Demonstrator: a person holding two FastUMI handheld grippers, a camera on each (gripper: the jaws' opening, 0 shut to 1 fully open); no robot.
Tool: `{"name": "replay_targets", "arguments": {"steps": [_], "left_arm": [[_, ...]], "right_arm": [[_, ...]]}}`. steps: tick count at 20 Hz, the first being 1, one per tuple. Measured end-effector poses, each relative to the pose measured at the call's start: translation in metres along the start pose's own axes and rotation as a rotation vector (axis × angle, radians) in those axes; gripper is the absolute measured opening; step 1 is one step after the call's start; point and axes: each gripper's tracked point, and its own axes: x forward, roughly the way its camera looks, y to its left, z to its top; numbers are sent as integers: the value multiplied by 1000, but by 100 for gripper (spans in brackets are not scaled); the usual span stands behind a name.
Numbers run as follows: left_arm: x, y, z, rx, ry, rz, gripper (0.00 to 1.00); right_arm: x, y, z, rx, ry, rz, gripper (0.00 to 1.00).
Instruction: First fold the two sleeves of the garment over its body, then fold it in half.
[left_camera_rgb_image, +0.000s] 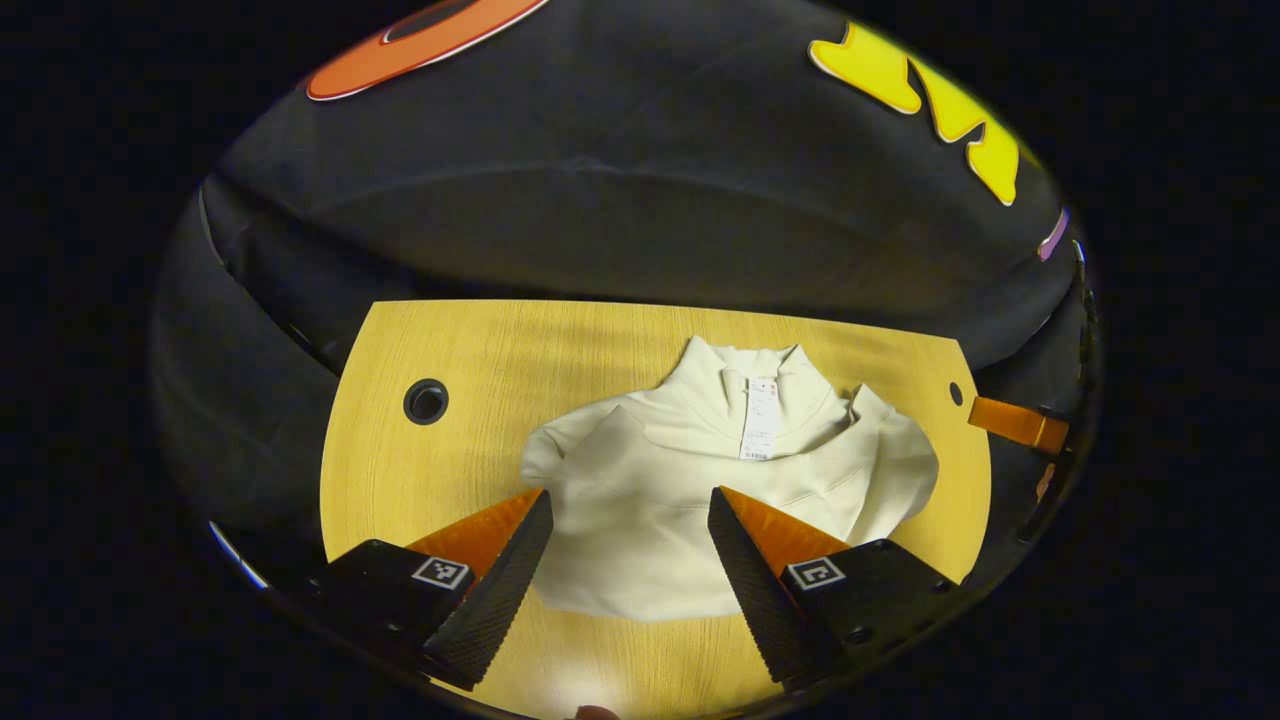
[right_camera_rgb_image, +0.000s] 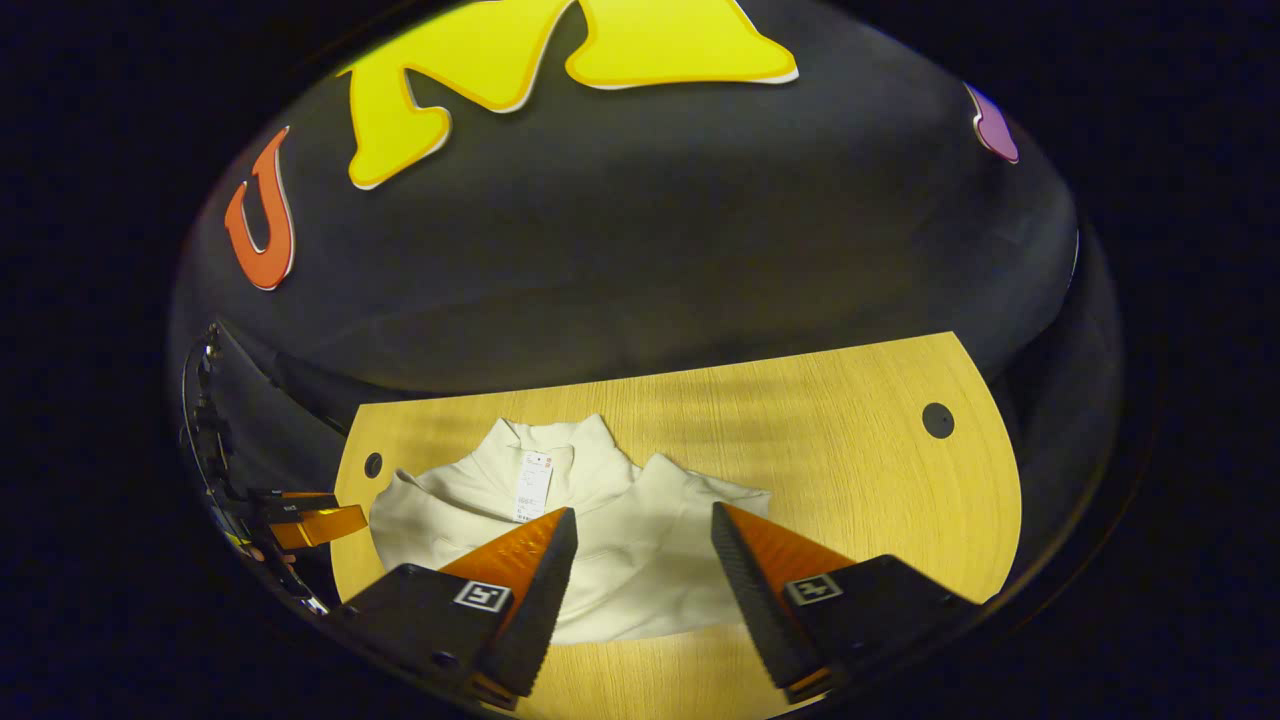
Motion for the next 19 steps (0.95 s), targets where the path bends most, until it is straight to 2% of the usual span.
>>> {"name": "replay_targets", "arguments": {"steps": [2, 3, 7, 8, 9, 10, 11, 14, 16, 19], "left_arm": [[-17, 1, 11, -17, -81, -5, 99], [-30, 0, 17, -17, -134, -4, 99], [-116, -16, 28, 13, -363, 29, 99], [-142, -22, 24, 10, -413, 41, 99], [-162, -26, 20, 10, -456, 50, 99], [-188, -27, 15, 9, -503, 62, 99], [-207, -28, 12, 12, -549, 76, 99], [-261, -40, 1, 31, -686, 138, 99], [-285, -46, -14, 18, -757, 161, 99], [-319, -49, -50, -24, -809, 150, 98]], "right_arm": [[-28, 1, 8, -9, -59, -1, 95], [-45, 2, 9, -13, -91, 5, 98], [-133, -4, 23, -75, -277, -9, 98], [-156, -5, 25, -97, -325, -20, 94], [-181, -10, 24, -116, -372, -40, 98], [-209, -14, 23, -120, -425, -51, 94], [-234, -14, 21, -118, -478, -60, 98], [-305, -14, 6, -150, -628, -68, 97], [-338, -7, -4, -171, -708, -72, 97], [-362, -2, -28, -162, -735, -48, 98]]}}
